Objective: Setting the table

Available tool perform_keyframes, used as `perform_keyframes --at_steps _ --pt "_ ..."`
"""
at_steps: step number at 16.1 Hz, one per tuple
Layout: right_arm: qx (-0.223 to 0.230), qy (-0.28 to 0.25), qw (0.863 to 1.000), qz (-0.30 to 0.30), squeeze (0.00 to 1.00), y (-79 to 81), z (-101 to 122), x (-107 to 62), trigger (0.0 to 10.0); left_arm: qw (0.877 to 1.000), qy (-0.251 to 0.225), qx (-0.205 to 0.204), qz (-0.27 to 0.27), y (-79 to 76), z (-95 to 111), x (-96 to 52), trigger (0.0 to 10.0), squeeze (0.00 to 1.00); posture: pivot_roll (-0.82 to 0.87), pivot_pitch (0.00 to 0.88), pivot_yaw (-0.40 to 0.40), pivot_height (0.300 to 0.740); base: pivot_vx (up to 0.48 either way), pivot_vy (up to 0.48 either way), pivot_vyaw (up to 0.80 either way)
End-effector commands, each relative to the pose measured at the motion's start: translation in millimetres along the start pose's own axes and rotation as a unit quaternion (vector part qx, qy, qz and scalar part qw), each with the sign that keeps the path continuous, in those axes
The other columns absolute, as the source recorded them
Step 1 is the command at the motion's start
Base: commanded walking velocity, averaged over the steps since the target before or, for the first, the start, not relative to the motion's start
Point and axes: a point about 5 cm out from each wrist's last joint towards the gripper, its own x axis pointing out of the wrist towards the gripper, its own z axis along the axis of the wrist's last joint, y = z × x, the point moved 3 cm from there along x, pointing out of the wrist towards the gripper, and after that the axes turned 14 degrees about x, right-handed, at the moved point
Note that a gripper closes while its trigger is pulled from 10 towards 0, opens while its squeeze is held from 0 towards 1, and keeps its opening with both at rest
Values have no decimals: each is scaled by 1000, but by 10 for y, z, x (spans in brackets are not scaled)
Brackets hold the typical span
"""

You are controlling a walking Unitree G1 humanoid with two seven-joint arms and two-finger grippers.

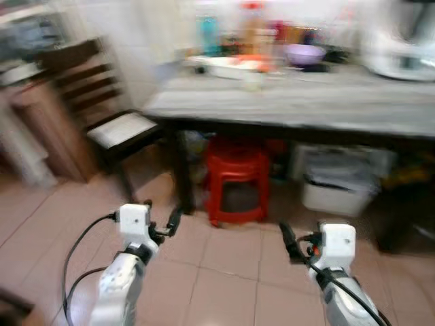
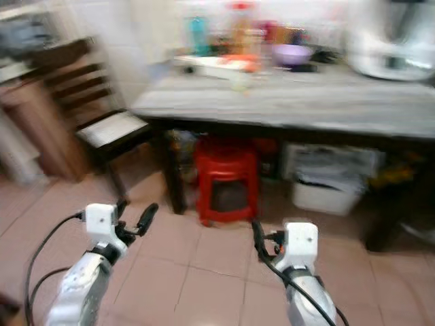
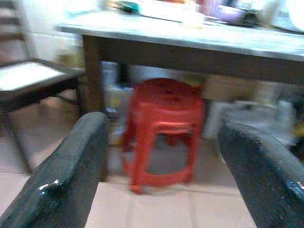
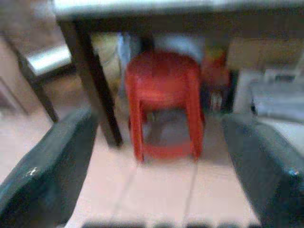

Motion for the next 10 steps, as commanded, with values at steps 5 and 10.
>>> perform_keyframes --at_steps 5,10 --pt "0 -1 1000 -13 0 -41 -20 -38 10000 1000 -7 1 -15 -21 59 25 10000 0 -73 0 62 740 0 -354 -100" --pt "-27 -6 999 -18 0 -36 -17 -36 10000 1000 -8 1 -20 -33 72 35 10000 0 -76 0 66 740 0 -419 0"
